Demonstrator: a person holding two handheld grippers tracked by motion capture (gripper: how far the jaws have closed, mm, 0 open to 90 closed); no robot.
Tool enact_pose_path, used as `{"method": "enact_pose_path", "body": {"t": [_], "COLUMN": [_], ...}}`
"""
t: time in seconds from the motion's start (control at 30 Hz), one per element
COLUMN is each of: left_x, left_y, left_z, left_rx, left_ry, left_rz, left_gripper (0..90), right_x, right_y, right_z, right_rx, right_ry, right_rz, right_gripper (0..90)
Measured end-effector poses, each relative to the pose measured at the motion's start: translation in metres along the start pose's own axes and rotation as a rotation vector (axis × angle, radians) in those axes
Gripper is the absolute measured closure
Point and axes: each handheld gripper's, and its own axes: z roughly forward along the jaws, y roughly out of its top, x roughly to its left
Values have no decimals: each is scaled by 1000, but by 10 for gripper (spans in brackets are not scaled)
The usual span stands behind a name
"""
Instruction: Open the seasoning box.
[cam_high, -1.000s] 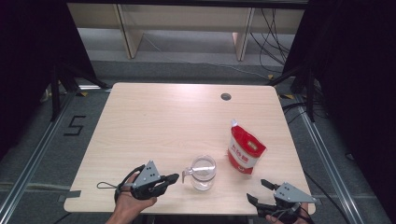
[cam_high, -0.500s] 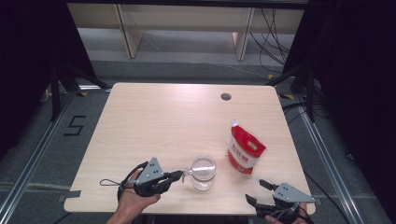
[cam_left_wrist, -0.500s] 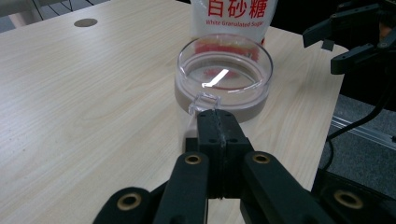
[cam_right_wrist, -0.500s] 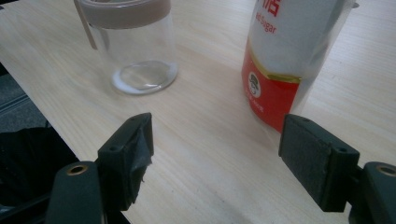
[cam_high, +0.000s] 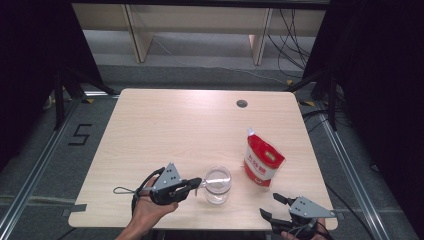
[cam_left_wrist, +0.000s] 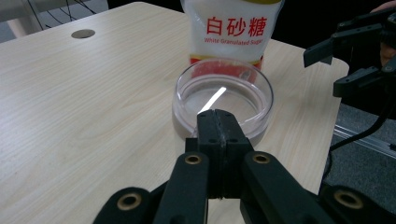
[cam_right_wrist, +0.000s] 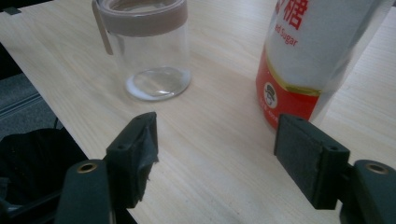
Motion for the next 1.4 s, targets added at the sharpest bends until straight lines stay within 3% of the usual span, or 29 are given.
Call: {"method": "enact_pose_path", "body": {"t": [0.07,0.13,0.23,0.33,0.4,0.47,0.53,0.6,0.63,0.7,0.73,0.83,0.93,0.97,1.0,1.13,1.33,1.4], "left_x": [0,2,1,6,5,4,3,1,3,5,3,4,4,6,6,7,7,9], "left_y": [2,3,1,0,-2,-2,-3,-4,-4,-5,-6,-6,-8,-9,-9,-11,-11,-12], "left_z": [3,5,6,7,7,7,8,8,8,8,8,8,8,7,7,7,6,5], "left_rx": [6,10,20,19,17,19,14,11,9,7,3,-4,-18,-19,-19,-30,-27,-23], "left_ry": [1,-5,11,10,18,20,19,23,16,11,15,12,5,1,-1,-6,5,-2], "left_rz": [11,32,6,26,-2,11,21,10,22,36,3,12,-17,-3,-17,-40,-38,-18], "left_gripper": [894,894,894,894,894,894,894,893,893,893,893,893,892,892,892,892,892,892], "right_x": [0,2,1,2,4,4,3,9,7,9,9,12,16,16,18,22,25,26], "right_y": [0,0,1,0,0,0,1,3,5,7,7,10,13,15,17,21,30,34], "right_z": [2,2,1,1,1,1,1,0,0,1,1,4,7,8,7,12,25,31], "right_rx": [-9,-4,3,-1,-3,0,-11,-24,-49,-62,-61,-71,-70,-95,-106,-126,-134,-128], "right_ry": [-3,5,13,23,15,18,18,20,31,42,45,49,69,60,62,71,93,101], "right_rz": [-26,-17,-16,11,16,16,-29,-7,-35,-31,-37,-48,-51,-87,-106,-131,-160,-168], "right_gripper": [336,340,348,355,370,388,436,476,492,544,557,616,681,714,736,787,844,860]}}
